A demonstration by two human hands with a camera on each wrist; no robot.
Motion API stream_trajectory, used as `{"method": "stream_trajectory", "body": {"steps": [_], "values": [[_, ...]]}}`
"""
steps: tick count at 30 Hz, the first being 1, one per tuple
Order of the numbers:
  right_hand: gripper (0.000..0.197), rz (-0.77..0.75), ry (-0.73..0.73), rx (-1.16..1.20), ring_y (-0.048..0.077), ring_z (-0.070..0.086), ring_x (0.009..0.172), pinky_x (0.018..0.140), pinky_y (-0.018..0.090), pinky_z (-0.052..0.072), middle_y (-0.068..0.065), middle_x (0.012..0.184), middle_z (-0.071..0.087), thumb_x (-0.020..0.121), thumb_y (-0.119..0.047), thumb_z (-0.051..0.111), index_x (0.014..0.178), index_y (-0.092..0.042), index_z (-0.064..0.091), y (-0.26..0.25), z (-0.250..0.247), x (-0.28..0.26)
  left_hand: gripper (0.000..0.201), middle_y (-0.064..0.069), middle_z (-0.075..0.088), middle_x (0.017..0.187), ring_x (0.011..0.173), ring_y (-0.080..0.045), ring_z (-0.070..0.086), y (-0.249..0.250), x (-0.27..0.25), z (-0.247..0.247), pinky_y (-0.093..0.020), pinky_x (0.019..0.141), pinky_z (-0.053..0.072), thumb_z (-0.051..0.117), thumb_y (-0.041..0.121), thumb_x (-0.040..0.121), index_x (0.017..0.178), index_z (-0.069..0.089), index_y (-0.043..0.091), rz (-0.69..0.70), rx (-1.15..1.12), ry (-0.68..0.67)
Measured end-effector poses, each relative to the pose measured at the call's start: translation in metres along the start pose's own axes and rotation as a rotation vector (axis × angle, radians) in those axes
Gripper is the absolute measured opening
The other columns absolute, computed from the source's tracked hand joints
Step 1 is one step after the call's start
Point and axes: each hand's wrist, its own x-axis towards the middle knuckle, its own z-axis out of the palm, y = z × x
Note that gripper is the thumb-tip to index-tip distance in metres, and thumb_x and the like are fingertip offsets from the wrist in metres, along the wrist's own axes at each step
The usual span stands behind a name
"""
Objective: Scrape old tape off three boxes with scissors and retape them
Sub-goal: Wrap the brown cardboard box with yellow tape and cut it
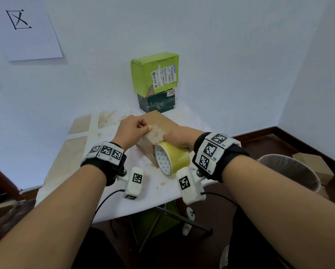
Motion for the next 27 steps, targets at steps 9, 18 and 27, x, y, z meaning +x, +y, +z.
{"method": "stream_trajectory", "body": {"steps": [9,18,27], "values": [[0.03,0.027,-0.032,0.091,0.026,0.046,0.112,0.087,0.027,0.04,0.008,0.106,0.046,0.102,-0.011,0.035,0.132,-0.01,0.039,-0.003,-0.001,0.004,0.008,-0.006,0.063,0.095,0.082,-0.014,0.055,0.0,0.003,0.003,-0.022,0.07,0.038,0.064,0.017,0.088,0.087,0.057,0.013,0.018,0.035,0.052],[0.041,-0.097,-0.042,0.026,0.028,0.04,0.127,0.058,0.008,0.037,0.019,0.144,0.038,0.101,-0.001,0.033,0.141,0.002,0.031,-0.007,-0.009,-0.009,0.025,0.002,0.067,0.102,0.092,-0.009,0.057,-0.002,-0.013,-0.026,-0.017,0.084,0.042,0.053,-0.001,0.092,0.099,0.072,0.012,0.292,0.001,-0.049],[0.016,-0.132,-0.062,0.081,0.016,0.034,0.096,0.05,-0.002,0.035,0.026,0.144,0.038,0.098,0.004,0.037,0.105,-0.01,0.033,-0.012,-0.009,-0.023,0.056,-0.005,0.069,0.11,0.095,-0.011,0.054,-0.002,-0.018,-0.018,0.002,0.079,0.033,0.038,-0.023,0.073,0.107,0.072,0.006,0.443,0.138,-0.184]]}}
